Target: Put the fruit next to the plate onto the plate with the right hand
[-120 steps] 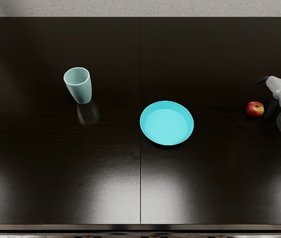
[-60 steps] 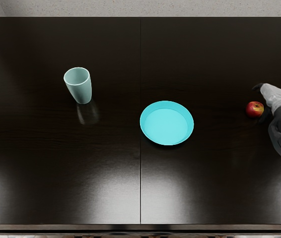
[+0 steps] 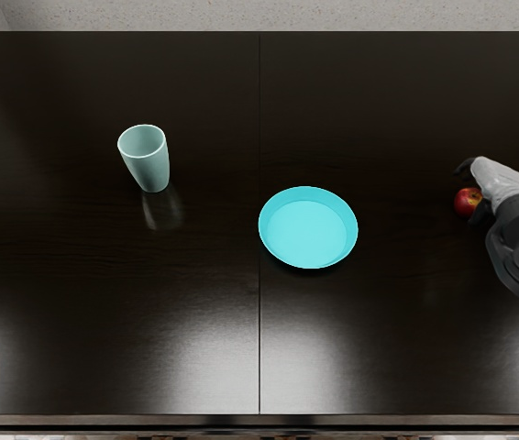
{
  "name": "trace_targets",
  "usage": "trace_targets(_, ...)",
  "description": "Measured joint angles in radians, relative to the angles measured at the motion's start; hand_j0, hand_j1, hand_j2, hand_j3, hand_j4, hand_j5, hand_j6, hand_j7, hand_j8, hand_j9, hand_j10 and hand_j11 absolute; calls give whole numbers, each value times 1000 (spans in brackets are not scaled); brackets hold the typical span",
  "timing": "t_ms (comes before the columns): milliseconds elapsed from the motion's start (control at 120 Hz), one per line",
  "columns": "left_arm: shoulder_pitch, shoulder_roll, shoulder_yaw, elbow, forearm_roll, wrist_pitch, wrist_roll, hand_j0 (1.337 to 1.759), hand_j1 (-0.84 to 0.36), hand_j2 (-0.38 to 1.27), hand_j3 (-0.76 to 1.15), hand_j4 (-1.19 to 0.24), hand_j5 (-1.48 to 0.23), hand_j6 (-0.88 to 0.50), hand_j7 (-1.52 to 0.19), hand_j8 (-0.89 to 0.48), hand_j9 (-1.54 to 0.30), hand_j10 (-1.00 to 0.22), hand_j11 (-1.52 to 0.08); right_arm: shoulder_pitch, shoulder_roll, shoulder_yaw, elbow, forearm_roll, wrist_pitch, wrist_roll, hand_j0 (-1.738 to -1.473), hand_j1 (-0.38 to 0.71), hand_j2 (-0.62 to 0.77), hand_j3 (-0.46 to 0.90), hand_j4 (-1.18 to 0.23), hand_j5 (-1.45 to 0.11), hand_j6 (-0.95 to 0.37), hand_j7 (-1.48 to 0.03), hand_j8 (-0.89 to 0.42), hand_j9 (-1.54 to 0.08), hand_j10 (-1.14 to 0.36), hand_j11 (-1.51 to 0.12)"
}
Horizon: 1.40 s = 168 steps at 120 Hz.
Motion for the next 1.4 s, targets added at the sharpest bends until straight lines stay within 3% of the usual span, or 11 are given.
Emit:
trace_targets(583, -5, 0, 1, -14, 0, 0, 0, 1658, 339, 2, 0, -9, -11, -9, -11, -9, -11, -8, -11, -4, 36, -25, -63, -16, -51, 0, -1658, 53, -63, 0, -341, -440, -343, -439, -342, -440, -341, -439)
trace_targets(1117, -5, 0, 1, -14, 0, 0, 0, 1658, 339, 2, 0, -9, -11, -9, -11, -9, -11, -8, -11, -13, 40, -35, -67, -15, -52, 0, -1657, 117, -70, -16, -397, -511, -398, -511, -397, -510, -397, -510)
trace_targets(1267, -5, 0, 1, -16, 0, 0, 0, 1658, 339, 2, 0, -9, -11, -9, -11, -8, -11, -8, -11, -18, 40, -36, -67, -17, -57, 0, -1646, 122, -163, 111, -421, -538, -420, -540, -420, -538, -419, -538)
trace_targets(1400, -5, 0, 1, -18, 0, 0, 0, 1658, 339, 2, 0, -9, -11, -9, -11, -9, -11, -9, -11, -19, 40, -36, -66, -15, -58, 0, -1652, 119, -172, 94, -443, -566, -442, -569, -443, -567, -442, -567)
